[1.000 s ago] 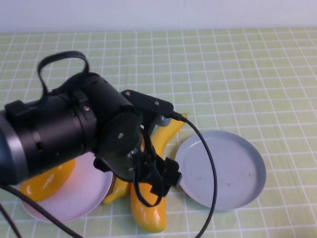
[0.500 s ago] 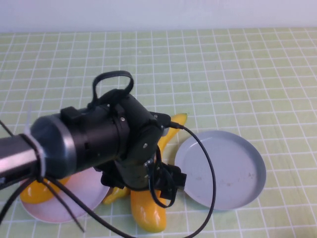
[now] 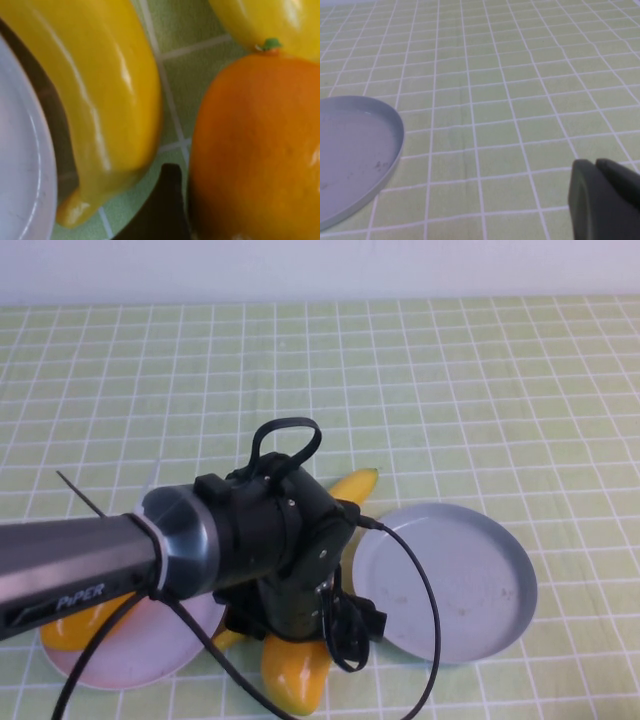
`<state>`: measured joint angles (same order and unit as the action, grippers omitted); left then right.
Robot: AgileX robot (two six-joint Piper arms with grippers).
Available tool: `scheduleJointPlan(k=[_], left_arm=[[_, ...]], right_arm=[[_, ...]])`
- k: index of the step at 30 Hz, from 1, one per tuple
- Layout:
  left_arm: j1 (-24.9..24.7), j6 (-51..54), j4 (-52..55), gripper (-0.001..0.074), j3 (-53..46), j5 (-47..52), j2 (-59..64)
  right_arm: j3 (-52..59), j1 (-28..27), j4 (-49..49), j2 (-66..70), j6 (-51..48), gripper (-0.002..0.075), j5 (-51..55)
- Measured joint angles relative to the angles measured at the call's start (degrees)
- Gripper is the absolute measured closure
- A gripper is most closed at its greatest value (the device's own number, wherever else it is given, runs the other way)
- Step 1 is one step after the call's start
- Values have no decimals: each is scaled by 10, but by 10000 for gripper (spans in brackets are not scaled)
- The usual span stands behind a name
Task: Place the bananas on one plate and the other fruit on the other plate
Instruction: Put one type of fruit in the left plate
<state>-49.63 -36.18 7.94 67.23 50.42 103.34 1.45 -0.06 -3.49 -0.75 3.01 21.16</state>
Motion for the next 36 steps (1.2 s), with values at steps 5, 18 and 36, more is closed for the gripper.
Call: scheduleJointPlan(k=[5,18,36], left_arm=[[0,23,0,94,0,5,1],[6,106,0,172,1,59,-69],[223,243,25,172,-37,66,-102]], right_arm=[[0,0,0,0,0,743,0],[0,0,0,0,0,743,0],[0,0,0,0,0,743,0]])
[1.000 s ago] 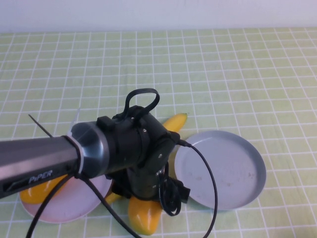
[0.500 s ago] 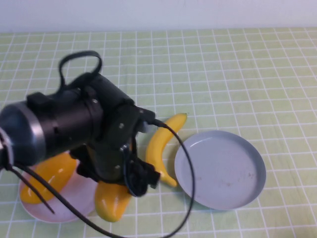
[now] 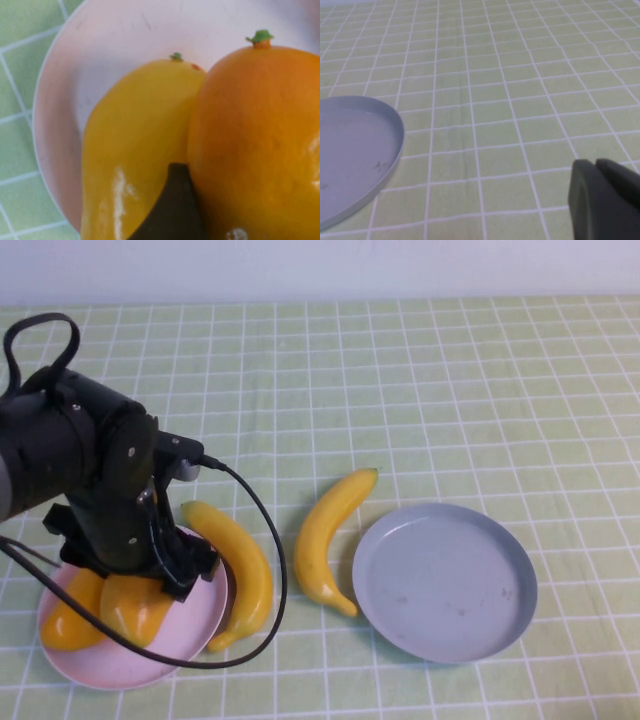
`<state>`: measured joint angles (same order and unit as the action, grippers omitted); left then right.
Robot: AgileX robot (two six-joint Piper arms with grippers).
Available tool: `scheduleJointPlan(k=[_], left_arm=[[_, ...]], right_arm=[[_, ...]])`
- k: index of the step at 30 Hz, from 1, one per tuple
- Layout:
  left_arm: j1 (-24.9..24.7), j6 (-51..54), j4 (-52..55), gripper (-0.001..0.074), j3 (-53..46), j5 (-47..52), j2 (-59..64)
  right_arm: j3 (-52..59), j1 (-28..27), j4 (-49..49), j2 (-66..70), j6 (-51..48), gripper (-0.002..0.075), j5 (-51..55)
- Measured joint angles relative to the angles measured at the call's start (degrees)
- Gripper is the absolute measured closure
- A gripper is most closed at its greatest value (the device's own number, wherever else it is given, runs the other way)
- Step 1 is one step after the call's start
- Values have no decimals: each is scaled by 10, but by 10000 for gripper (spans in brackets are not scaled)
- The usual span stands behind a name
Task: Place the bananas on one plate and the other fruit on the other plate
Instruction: Put one type of fruit in the left plate, then put another type of fruit in the right plate
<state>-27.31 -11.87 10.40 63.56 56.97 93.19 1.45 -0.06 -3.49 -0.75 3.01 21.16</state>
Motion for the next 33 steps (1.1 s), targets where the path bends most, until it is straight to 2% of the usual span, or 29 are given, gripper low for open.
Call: scheduleJointPlan(k=[4,12,19,23,25,26,28,30,33], left_arm=[[0,3,-3,166,-1,-15,1],[0,5,-3,87,-1,-18,2],[-3,1,4,83,-1,-13,8],[-25,1,31,104,-3,-6,-19],[-42,1,36,163,-4,-5,-55],[-51,1,38,220,-4,-5,-77],[-65,1,40,366,-4,-5,-118],[-72,1,40,556,-4,-4,-162],[-75,1,44,679,-4,7,-216]], right_arm=[[0,0,0,0,0,743,0],[0,0,0,0,0,743,0],[0,0,0,0,0,743,0],[0,0,0,0,0,743,0],[0,0,0,0,0,743,0],[0,0,0,0,0,743,0],[0,0,0,0,0,743,0],[0,0,0,0,0,743,0],[0,0,0,0,0,743,0]])
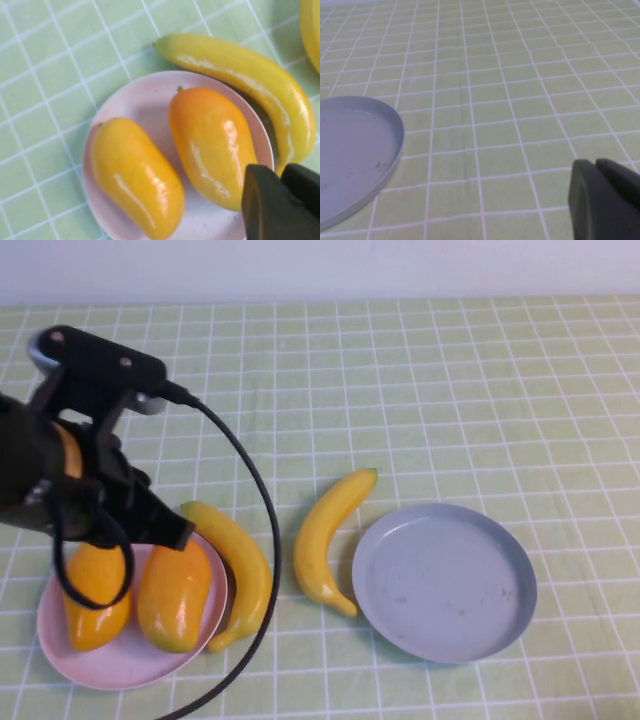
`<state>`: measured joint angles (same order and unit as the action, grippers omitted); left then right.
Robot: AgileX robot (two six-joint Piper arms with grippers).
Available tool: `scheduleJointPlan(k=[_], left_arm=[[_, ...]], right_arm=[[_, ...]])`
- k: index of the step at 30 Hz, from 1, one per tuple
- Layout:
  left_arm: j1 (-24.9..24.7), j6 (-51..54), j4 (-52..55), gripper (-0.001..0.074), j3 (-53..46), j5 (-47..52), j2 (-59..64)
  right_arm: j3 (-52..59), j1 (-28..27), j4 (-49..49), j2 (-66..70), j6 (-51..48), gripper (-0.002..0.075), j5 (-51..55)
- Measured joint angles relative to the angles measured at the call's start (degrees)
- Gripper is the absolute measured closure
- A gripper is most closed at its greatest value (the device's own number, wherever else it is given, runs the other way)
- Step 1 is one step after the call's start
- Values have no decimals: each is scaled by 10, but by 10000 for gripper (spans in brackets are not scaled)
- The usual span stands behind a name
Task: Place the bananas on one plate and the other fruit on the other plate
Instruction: Put another type of fruit in the right plate
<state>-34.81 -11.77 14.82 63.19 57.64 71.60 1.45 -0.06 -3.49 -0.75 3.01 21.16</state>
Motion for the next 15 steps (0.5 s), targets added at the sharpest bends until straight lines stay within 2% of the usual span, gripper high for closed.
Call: scheduleJointPlan(k=[4,11,15], left_arm=[[0,1,3,721,0,10,-79],[0,4,-25,731,-1,21,-230],[0,18,-60,731,-40,7,-309]], right_arm=[[0,0,0,0,0,743,0],[0,0,0,0,0,743,0],[0,0,0,0,0,743,0]])
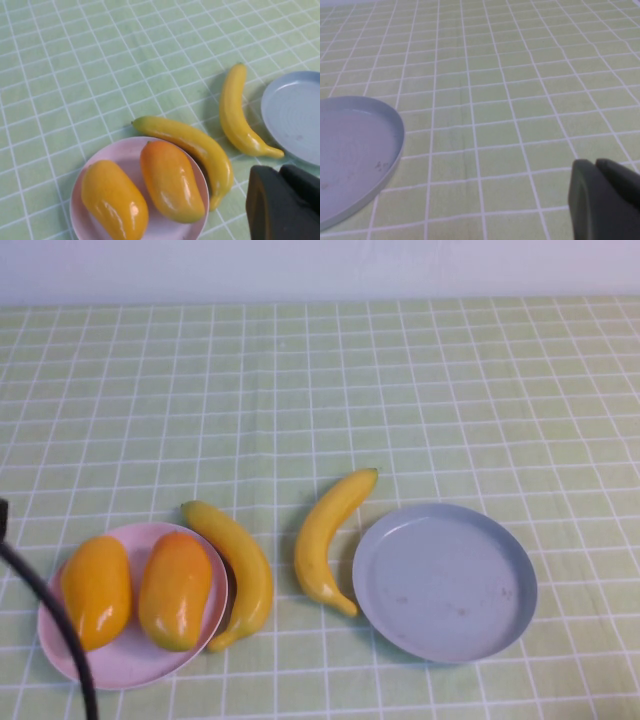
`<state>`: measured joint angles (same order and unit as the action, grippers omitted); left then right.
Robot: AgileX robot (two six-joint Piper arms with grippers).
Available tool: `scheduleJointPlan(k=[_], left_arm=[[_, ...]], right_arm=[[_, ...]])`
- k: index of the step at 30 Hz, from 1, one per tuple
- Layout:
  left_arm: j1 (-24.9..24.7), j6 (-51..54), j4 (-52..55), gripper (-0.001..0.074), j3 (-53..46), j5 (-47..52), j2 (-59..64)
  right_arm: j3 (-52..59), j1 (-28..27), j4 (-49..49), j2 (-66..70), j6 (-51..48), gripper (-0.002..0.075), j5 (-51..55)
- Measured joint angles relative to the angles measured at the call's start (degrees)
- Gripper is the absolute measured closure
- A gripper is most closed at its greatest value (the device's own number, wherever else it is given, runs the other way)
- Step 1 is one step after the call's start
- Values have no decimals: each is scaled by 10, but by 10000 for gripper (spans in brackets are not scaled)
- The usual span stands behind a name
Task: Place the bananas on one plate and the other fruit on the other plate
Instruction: Put another type of fruit in the right plate
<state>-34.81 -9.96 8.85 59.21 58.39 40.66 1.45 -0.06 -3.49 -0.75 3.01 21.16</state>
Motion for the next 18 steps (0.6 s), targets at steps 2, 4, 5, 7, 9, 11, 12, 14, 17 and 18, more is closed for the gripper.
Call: scheduleJointPlan(k=[2,4,5,7,9,11,12,14,17,18], left_arm=[[0,3,-12,731,-37,-10,-33],[0,5,-17,731,-80,-20,-66],[0,5,-23,731,-110,-32,-84],[0,5,-27,731,-151,-55,-119],[0,5,-28,731,-186,-82,-145],[0,5,-30,731,-202,-92,-159],[0,5,-30,731,-206,-92,-162],[0,4,-30,731,-210,-93,-165],[0,10,-30,731,-216,-116,-165],[0,18,-30,731,-220,-134,-166]], right_arm=[[0,0,0,0,0,743,0],[0,0,0,0,0,743,0],[0,0,0,0,0,743,0],[0,0,0,0,0,743,0],[0,0,0,0,0,743,0],[0,0,0,0,0,743,0],[0,0,0,0,0,743,0],[0,0,0,0,0,743,0],[0,0,0,0,0,743,0],[0,0,0,0,0,743,0]])
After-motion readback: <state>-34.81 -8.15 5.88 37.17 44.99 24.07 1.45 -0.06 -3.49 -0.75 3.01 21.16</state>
